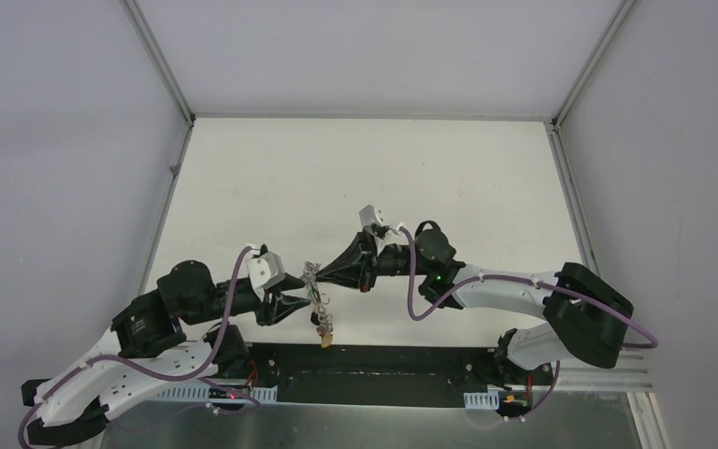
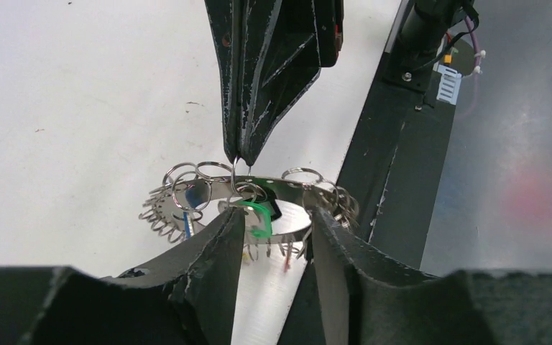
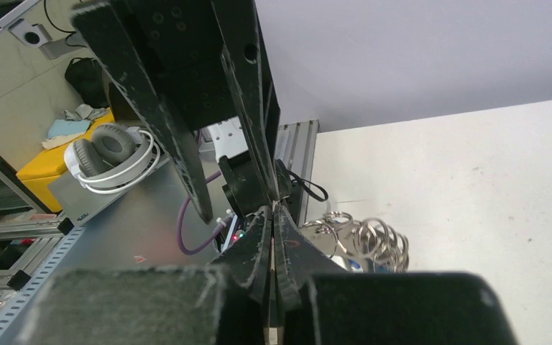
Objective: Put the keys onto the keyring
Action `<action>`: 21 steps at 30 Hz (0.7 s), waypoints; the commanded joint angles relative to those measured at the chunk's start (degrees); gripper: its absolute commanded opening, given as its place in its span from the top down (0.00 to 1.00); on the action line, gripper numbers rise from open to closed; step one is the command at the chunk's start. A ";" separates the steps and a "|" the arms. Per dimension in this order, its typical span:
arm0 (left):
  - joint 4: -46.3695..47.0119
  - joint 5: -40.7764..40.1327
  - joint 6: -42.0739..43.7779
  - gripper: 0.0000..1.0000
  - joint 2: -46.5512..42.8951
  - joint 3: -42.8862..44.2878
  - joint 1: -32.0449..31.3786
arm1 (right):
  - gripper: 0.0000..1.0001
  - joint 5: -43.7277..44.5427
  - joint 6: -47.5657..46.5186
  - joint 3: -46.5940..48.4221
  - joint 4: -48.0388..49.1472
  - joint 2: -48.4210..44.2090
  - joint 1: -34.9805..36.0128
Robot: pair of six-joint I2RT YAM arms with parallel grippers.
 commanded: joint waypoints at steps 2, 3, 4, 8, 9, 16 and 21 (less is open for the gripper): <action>2.18 -2.02 -0.06 0.54 -1.07 1.64 -0.30 | 1.00 1.96 -0.46 -0.99 5.22 -4.04 -1.66; 2.08 -2.07 -0.31 0.52 -0.88 1.96 -0.32 | 1.00 2.06 -0.59 -1.41 4.95 -4.43 -2.04; 2.07 -2.09 -0.71 0.50 -0.46 2.26 -0.31 | 1.00 2.14 -0.69 -1.72 4.43 -4.97 -2.43; 2.69 -2.87 -4.45 0.46 2.51 2.87 -0.28 | 1.00 2.54 -1.03 -3.83 1.66 -7.28 -4.88; 2.99 -3.08 -5.65 0.44 3.49 2.86 -0.30 | 1.00 2.88 -1.14 -4.39 0.27 -8.01 -5.68; 5.19 -7.84 -18.05 0.01 12.12 2.89 -0.32 | 1.00 2.55 -1.40 -9.64 -11.72 -14.47 -15.52; 8.23 -7.92 -22.25 0.01 19.21 2.87 -0.28 | 1.00 0.36 -1.46 -13.13 -17.60 -18.16 -24.05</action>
